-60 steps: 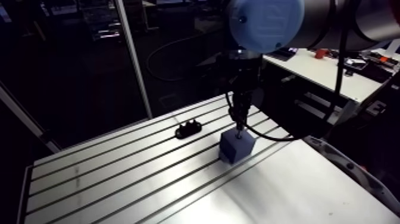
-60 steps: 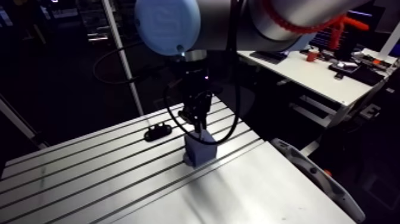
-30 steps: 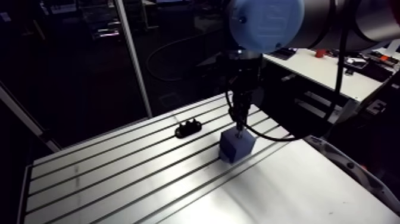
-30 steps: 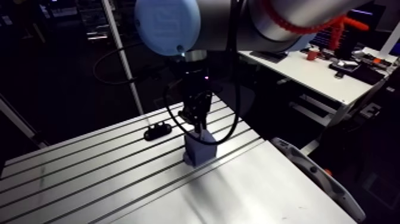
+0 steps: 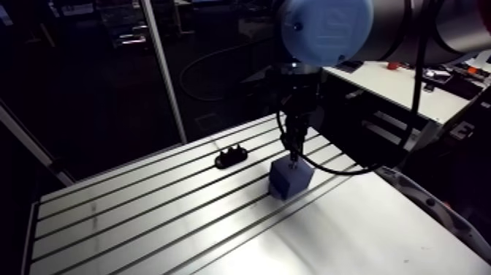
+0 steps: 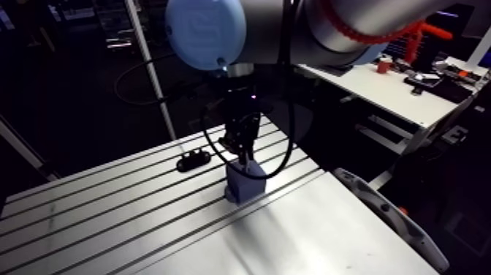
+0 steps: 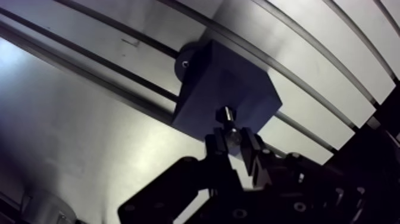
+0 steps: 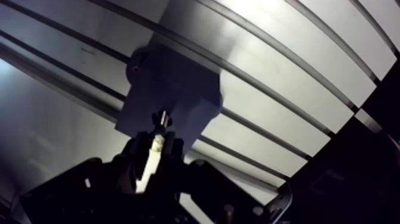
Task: Pick up the M10 bolt and insert it into the hex recess until seated.
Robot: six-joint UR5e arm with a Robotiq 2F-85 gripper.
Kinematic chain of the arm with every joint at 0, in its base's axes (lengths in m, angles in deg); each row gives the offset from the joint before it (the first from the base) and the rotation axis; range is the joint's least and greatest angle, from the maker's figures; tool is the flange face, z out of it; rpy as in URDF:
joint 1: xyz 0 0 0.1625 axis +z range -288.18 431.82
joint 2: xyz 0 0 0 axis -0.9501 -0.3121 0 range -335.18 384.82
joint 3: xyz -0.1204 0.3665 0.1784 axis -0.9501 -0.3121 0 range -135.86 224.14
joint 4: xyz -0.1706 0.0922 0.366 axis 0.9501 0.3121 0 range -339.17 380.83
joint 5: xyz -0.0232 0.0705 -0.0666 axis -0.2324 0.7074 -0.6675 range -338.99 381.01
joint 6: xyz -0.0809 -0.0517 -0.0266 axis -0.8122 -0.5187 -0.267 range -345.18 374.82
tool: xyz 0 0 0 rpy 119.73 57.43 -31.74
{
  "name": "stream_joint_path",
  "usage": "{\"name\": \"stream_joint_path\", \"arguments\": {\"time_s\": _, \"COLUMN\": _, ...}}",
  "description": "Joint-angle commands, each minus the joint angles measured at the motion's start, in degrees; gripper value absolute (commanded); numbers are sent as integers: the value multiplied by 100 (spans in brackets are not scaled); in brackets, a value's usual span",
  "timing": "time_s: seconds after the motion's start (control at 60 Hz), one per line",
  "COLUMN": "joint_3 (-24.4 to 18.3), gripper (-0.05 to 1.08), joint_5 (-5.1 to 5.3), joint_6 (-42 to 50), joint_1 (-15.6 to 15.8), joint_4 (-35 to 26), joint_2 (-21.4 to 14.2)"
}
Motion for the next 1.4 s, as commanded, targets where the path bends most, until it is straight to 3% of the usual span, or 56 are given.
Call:
{"name": "stream_joint_path", "arguments": {"time_s": 0.017, "joint_3": 19, "gripper": 70, "joint_5": 8, "joint_6": 9, "joint_1": -3, "joint_4": 9, "joint_2": 5}}
{"name": "stream_joint_path", "arguments": {"time_s": 0.033, "joint_3": 19, "gripper": 70, "joint_5": 8, "joint_6": 9, "joint_1": -3, "joint_4": 9, "joint_2": 5}}
{"name": "stream_joint_path", "arguments": {"time_s": 0.083, "joint_3": 52, "gripper": 55, "joint_5": 9, "joint_6": 9, "joint_1": -3, "joint_4": 72, "joint_2": -20}}
{"name": "stream_joint_path", "arguments": {"time_s": 0.167, "joint_3": 87, "gripper": 46, "joint_5": 1, "joint_6": 8, "joint_1": -3, "joint_4": 174, "joint_2": -39}}
{"name": "stream_joint_path", "arguments": {"time_s": 0.183, "joint_3": 104, "gripper": 37, "joint_5": 0, "joint_6": 9, "joint_1": -3, "joint_4": 235, "joint_2": -48}}
{"name": "stream_joint_path", "arguments": {"time_s": 0.2, "joint_3": 104, "gripper": 37, "joint_5": 0, "joint_6": 9, "joint_1": -3, "joint_4": 235, "joint_2": -48}}
{"name": "stream_joint_path", "arguments": {"time_s": 0.217, "joint_3": 129, "gripper": 26, "joint_5": 0, "joint_6": 16, "joint_1": -3, "joint_4": 304, "joint_2": -57}}
{"name": "stream_joint_path", "arguments": {"time_s": 0.233, "joint_3": 129, "gripper": 26, "joint_5": 0, "joint_6": 16, "joint_1": -3, "joint_4": 304, "joint_2": -57}}
{"name": "stream_joint_path", "arguments": {"time_s": 0.25, "joint_3": 148, "gripper": 15, "joint_5": 7, "joint_6": 25, "joint_1": -3, "joint_4": 359, "joint_2": -65}}
{"name": "stream_joint_path", "arguments": {"time_s": 0.267, "joint_3": 148, "gripper": 15, "joint_5": 7, "joint_6": 25, "joint_1": -3, "joint_4": 359, "joint_2": -65}}
{"name": "stream_joint_path", "arguments": {"time_s": 0.283, "joint_3": 158, "gripper": 3, "joint_5": 8, "joint_6": 26, "joint_1": -3, "joint_4": 413, "joint_2": -74}}
{"name": "stream_joint_path", "arguments": {"time_s": 0.3, "joint_3": 175, "gripper": 1, "joint_5": 16, "joint_6": 19, "joint_1": -3, "joint_4": 436, "joint_2": -76}}
{"name": "stream_joint_path", "arguments": {"time_s": 0.8, "joint_3": 176, "gripper": 0, "joint_5": 78, "joint_6": 35, "joint_1": -54, "joint_4": 450, "joint_2": -101}}
{"name": "stream_joint_path", "arguments": {"time_s": 1.183, "joint_3": 290, "gripper": 0, "joint_5": 121, "joint_6": 1122, "joint_1": -99, "joint_4": 396, "joint_2": -303}}
{"name": "stream_joint_path", "arguments": {"time_s": 1.4, "joint_3": 362, "gripper": 0, "joint_5": 131, "joint_6": 1288, "joint_1": -92, "joint_4": 413, "joint_2": -322}}
